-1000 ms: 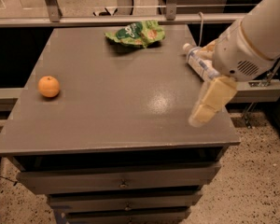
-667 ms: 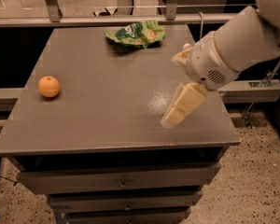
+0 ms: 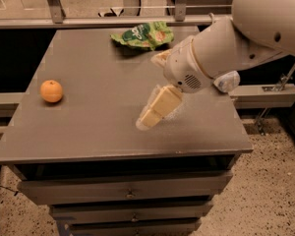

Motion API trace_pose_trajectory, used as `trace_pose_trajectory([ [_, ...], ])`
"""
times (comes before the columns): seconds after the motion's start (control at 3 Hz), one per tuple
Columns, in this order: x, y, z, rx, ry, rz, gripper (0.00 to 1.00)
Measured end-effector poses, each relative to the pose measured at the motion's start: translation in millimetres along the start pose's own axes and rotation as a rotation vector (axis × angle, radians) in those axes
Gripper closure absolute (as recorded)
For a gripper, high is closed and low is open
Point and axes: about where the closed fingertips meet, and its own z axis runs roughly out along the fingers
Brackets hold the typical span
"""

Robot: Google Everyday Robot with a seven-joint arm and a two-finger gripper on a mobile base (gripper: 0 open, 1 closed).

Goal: Move orange near green rice chip bag

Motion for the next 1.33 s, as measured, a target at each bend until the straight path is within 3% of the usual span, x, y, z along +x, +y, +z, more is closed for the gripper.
trace_pose_trajectory([
  [0.33, -15.5, -4.2, 13.9, 0.019, -0.074, -0.019, 0.0],
  [0.67, -45.6, -19.2, 46.3, 0.022, -0.189, -0.034, 0.0],
  [1.0, -71.3, -31.6, 75.3, 0.009, -0.271, -0.043, 0.0],
  [1.33, -85.8, -34.1, 108.8, -0.019, -0.309, -0.04, 0.0],
])
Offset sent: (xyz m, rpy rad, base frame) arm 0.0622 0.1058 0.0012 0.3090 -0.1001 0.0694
